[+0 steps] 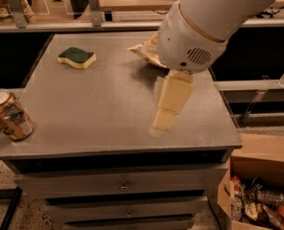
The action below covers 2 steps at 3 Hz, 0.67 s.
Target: Pick orange can
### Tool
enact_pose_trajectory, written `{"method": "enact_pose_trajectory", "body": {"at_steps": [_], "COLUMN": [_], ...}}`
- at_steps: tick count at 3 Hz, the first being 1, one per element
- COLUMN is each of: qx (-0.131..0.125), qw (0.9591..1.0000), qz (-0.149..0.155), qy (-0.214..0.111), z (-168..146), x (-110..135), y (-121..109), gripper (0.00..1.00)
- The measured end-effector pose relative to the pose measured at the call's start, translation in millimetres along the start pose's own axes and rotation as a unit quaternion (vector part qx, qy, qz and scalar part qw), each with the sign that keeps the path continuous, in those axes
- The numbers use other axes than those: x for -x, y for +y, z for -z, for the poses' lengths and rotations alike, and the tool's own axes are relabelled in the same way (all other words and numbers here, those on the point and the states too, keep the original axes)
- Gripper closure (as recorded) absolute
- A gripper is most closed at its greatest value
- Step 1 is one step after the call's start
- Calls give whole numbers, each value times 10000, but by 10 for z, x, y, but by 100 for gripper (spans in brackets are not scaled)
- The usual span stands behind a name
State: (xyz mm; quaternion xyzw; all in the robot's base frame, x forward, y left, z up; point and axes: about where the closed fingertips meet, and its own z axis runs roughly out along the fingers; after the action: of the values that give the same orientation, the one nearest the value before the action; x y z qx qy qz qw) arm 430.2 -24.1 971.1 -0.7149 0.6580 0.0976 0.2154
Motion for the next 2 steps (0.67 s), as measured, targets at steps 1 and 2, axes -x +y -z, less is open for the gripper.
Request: {"method": "enact_pose_trajectory", "body": {"at_steps": [1,2], "qx": [316,315], "qw": [9972,9972], "qz": [560,560], "qy": [-379,-379], "z": [-287,-286], "x": [827,827], "y": [126,126], "gripper": [0,0]}}
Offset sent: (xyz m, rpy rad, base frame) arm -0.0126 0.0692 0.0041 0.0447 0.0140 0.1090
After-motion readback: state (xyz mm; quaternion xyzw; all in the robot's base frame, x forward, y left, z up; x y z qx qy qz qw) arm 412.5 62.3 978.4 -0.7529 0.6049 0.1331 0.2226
